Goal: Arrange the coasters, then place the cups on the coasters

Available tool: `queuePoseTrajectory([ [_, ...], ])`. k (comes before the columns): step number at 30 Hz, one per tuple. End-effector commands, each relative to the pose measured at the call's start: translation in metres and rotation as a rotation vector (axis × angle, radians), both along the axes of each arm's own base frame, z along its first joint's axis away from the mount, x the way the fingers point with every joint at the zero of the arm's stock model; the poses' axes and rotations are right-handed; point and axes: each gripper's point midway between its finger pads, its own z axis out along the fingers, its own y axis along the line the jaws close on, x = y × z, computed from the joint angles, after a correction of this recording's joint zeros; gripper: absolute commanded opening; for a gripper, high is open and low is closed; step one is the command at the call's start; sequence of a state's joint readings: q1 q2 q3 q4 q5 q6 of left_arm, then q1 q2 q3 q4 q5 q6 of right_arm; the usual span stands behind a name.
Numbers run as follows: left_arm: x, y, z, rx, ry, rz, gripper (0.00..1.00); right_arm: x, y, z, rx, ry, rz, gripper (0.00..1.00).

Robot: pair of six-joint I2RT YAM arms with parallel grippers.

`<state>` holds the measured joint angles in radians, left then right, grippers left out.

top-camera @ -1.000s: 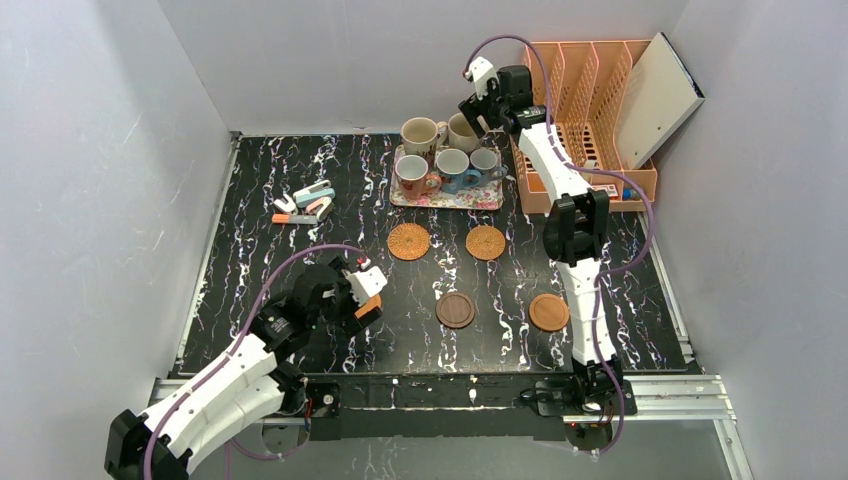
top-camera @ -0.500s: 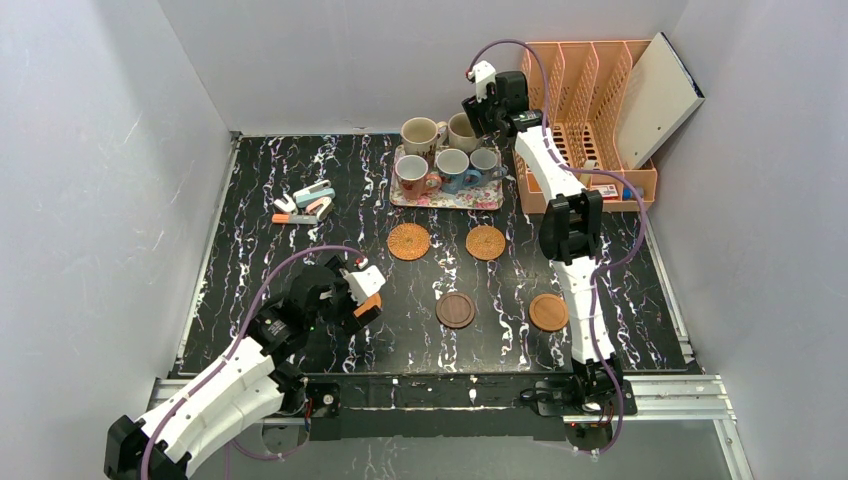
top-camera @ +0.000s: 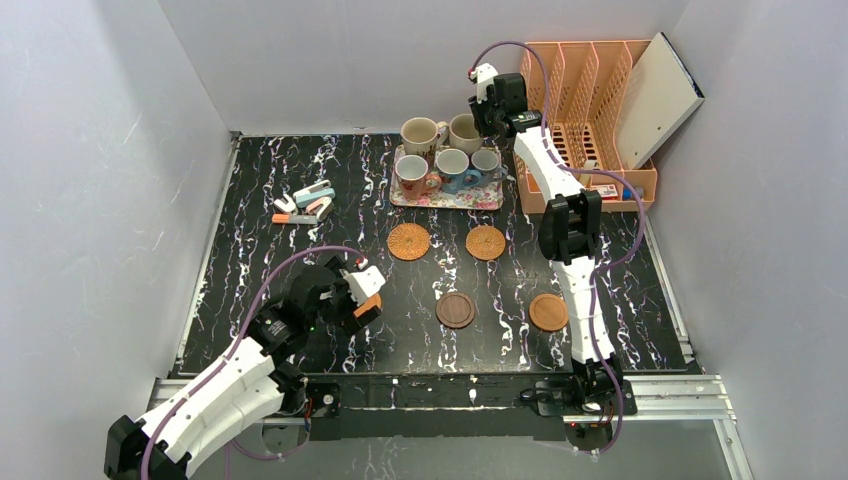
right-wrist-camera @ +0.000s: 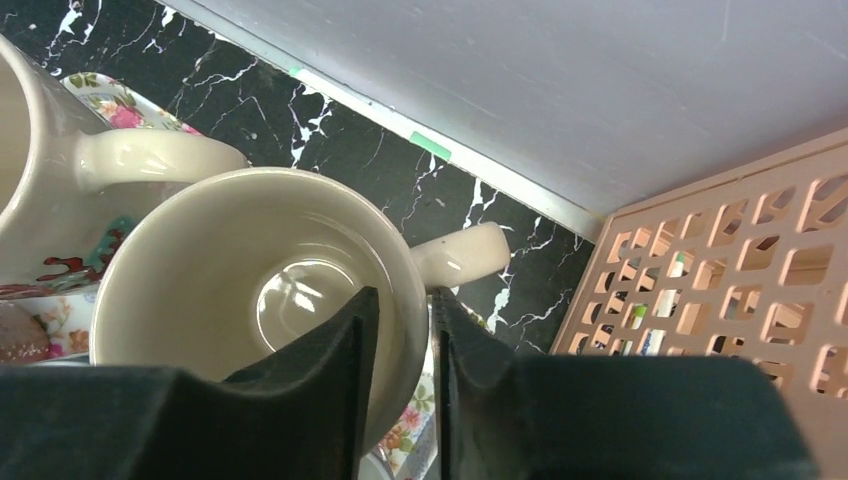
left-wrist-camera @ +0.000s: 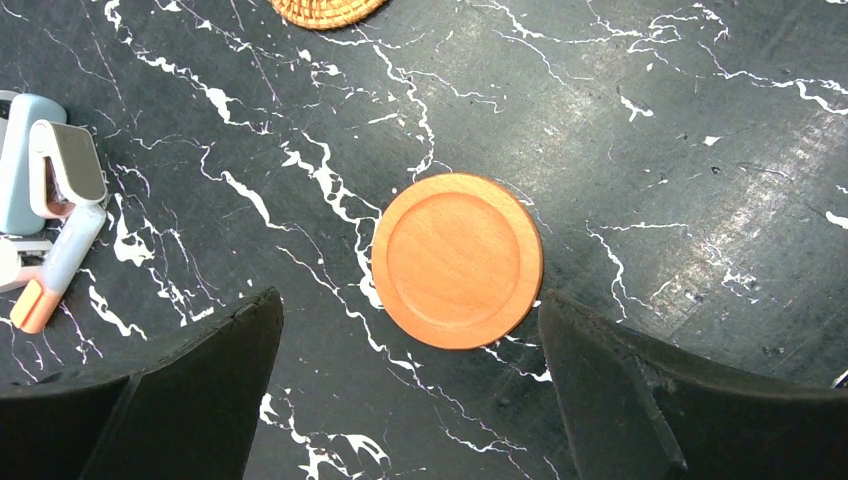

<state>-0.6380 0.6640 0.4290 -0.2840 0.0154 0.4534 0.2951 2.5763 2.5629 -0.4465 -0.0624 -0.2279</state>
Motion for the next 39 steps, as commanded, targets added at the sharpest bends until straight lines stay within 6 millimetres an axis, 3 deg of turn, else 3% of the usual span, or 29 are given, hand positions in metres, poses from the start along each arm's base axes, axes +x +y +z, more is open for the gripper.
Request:
queuePoseTrajectory([
  [1, 0.0, 0.001, -0.001, 0.001, -0.012, -0.002, 0.98, -0.003, -0.003, 0.0, 0.023, 0.036, -0.03, 0.3],
  [6, 0.0, 0.001, 0.0, -0.002, -0.016, -0.002, 0.98, -0.004, -0.007, -0.008, 0.014, 0.05, -0.048, 0.23],
  [10, 0.001, 0.001, 0.0, -0.003, -0.018, -0.002, 0.98, 0.002, -0.011, -0.004, 0.007, 0.025, -0.078, 0.01],
  [13, 0.001, 0.001, 0.0, -0.004, -0.019, -0.001, 0.98, 0.01, -0.015, 0.007, 0.004, -0.022, -0.108, 0.01],
  [17, 0.004, 0.005, 0.001, 0.01, -0.033, 0.024, 0.98, 0.017, -0.012, 0.034, 0.048, -0.086, -0.116, 0.01],
  [25, 0.005, 0.006, 0.001, 0.013, -0.035, 0.031, 0.98, 0.013, -0.01, 0.111, 0.126, -0.217, -0.116, 0.01],
  [39, 0.005, 0.007, 0.004, 0.006, -0.045, 0.033, 0.98, 0.003, -0.024, 0.178, 0.173, -0.32, -0.137, 0.01],
])
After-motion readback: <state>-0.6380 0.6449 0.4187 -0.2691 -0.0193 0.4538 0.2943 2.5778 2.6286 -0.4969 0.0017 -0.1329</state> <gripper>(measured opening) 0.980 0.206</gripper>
